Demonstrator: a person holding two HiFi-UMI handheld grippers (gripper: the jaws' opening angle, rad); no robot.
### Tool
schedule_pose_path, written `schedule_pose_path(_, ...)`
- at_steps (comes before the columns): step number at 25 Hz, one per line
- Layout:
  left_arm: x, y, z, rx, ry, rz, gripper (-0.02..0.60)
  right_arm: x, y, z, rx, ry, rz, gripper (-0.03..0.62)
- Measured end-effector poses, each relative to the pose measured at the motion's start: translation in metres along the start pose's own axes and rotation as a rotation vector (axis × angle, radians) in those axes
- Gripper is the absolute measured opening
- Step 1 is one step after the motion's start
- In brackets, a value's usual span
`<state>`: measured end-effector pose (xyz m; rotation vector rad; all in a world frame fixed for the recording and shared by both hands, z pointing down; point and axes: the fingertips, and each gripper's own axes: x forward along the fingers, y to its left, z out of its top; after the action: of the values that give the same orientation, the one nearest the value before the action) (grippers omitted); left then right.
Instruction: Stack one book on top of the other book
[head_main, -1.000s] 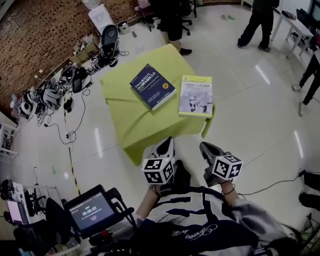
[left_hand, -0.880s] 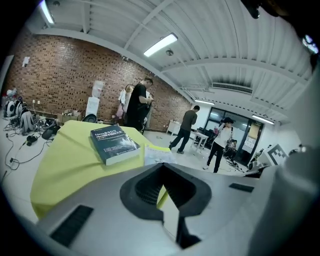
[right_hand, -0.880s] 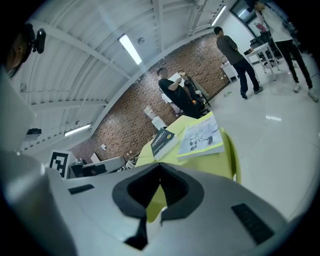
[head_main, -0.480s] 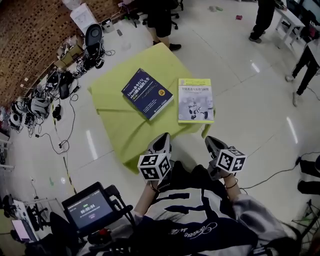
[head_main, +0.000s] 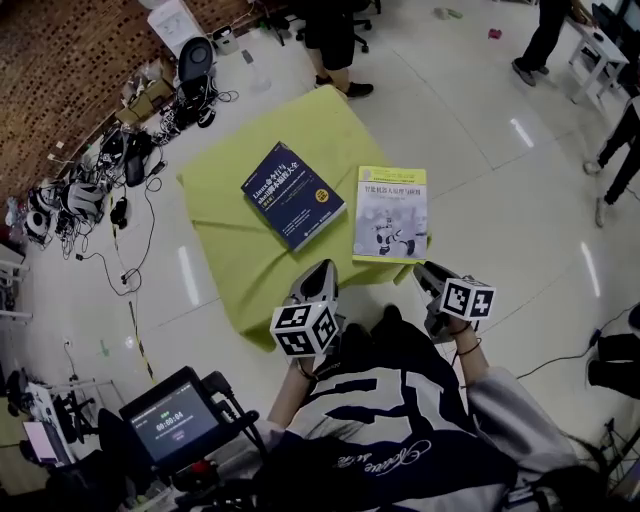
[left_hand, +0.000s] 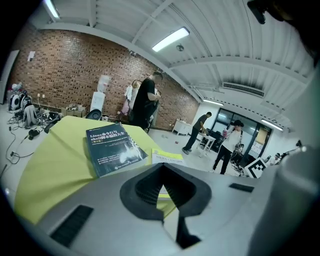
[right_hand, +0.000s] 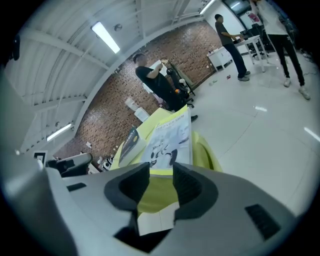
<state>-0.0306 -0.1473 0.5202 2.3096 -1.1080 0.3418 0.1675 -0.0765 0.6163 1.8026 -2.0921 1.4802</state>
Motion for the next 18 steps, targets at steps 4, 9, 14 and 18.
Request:
schedule_pose_path(4,0.014,0.001,-0.005,-0.004,0.008,0.051,0.003,0.031,-0.035,0.001,-0.014,0.118,0.001,0.221)
schedule_pose_path(9,0.014,0.005,-0.006,-0.018,0.023,0.11,0.003,0.056,-0.048,-0.006,0.071,0.229,0.06,0.249)
schedule_pose_path(14,0.016,0.005,-0.012,-0.038,0.029,0.164,0.003,0.073,-0.046,-0.017,0.265,0.277,0.197,0.249)
schedule_pose_path(18,0.018,0.004,-0.014,-0.046,0.024,0.19,0.003,0.079,-0.035,-0.016,0.415,0.265,0.321,0.159)
